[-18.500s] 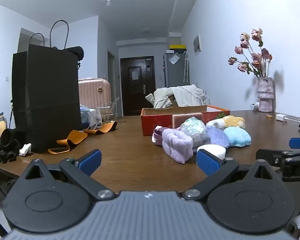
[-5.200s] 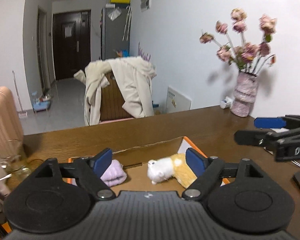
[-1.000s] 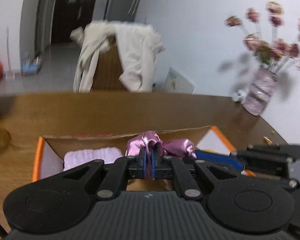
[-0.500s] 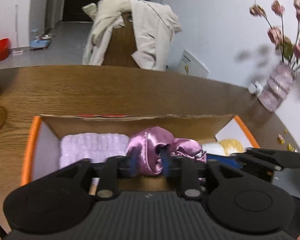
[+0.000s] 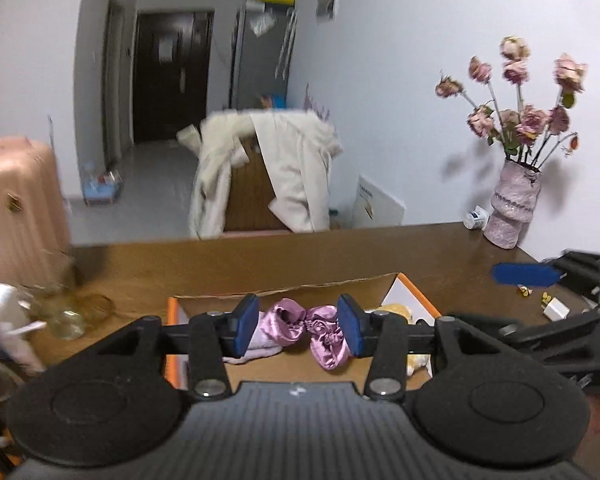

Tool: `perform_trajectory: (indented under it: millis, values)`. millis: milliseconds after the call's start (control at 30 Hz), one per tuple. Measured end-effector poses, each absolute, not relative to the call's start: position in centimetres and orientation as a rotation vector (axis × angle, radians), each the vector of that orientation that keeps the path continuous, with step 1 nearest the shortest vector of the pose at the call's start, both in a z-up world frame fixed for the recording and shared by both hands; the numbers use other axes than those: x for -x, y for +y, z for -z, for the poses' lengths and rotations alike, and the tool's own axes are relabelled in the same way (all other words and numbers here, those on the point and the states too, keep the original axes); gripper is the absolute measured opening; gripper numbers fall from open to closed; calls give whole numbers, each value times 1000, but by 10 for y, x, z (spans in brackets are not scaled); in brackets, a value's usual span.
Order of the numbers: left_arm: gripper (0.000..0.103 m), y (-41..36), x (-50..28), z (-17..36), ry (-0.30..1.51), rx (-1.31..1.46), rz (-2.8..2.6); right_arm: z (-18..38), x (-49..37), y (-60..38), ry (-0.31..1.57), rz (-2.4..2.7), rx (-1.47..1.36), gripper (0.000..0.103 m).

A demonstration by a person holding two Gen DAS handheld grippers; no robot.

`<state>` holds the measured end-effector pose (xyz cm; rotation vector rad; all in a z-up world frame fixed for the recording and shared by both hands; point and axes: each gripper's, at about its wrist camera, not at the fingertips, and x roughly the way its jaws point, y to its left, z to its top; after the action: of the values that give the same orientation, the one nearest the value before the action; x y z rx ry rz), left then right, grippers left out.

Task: Organize soft objects
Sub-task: 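Carry the scrunchie into the box and open both tools, then move both open tools back over the remaining pile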

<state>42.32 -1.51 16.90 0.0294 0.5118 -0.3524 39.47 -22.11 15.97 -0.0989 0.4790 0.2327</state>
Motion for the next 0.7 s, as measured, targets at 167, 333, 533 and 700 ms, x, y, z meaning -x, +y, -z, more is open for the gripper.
perform_trajectory:
  millis: [167,333,533,700]
  values:
    - [66,-10,-341,-176,399,-85,305,-172,-318,-241,394,-237,105,87]
    - [76,-2,-262,-163,313,-94,261,-164,-243,-249,325,-288,97,88]
    - [83,5,-185,-133,286,-36,237,-134,-167,-243,278,-313,97,89]
    - [90,13,-138,-98,276,-21,198,-92,-128,-241,315,-334,55,90]
